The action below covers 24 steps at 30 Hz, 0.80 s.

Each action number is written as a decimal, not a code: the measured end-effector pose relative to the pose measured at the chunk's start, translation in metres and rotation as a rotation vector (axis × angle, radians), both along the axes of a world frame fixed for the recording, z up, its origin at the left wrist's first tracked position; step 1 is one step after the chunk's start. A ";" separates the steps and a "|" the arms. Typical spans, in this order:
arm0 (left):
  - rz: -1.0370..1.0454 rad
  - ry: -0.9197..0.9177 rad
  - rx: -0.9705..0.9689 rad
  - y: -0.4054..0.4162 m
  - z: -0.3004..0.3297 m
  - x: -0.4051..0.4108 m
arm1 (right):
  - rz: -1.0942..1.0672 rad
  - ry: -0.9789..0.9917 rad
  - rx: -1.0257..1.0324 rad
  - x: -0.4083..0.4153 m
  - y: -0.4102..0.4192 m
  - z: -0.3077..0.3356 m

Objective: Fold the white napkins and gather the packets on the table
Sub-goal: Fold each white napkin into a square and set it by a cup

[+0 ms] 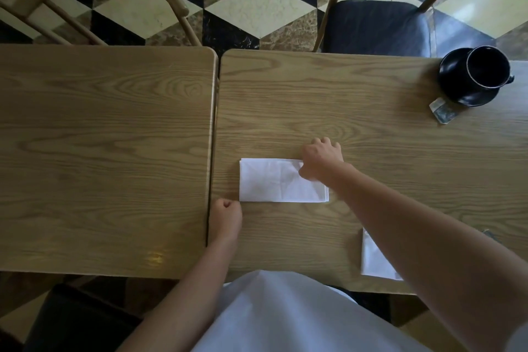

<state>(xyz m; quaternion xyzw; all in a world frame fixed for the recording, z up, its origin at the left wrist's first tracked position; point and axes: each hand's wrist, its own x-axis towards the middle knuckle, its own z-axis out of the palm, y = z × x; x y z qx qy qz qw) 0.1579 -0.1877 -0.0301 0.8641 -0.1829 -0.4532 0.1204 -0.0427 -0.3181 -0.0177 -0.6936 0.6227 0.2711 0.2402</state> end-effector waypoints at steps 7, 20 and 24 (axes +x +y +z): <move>0.837 0.856 0.115 0.006 0.015 -0.018 | 0.111 -0.156 0.297 0.023 -0.004 0.030; 0.495 0.967 -0.383 -0.049 0.040 -0.013 | -0.603 -0.926 -0.134 0.020 0.020 0.069; 0.220 0.704 -0.382 -0.066 0.041 -0.011 | -1.183 -1.022 -0.125 0.012 0.064 0.029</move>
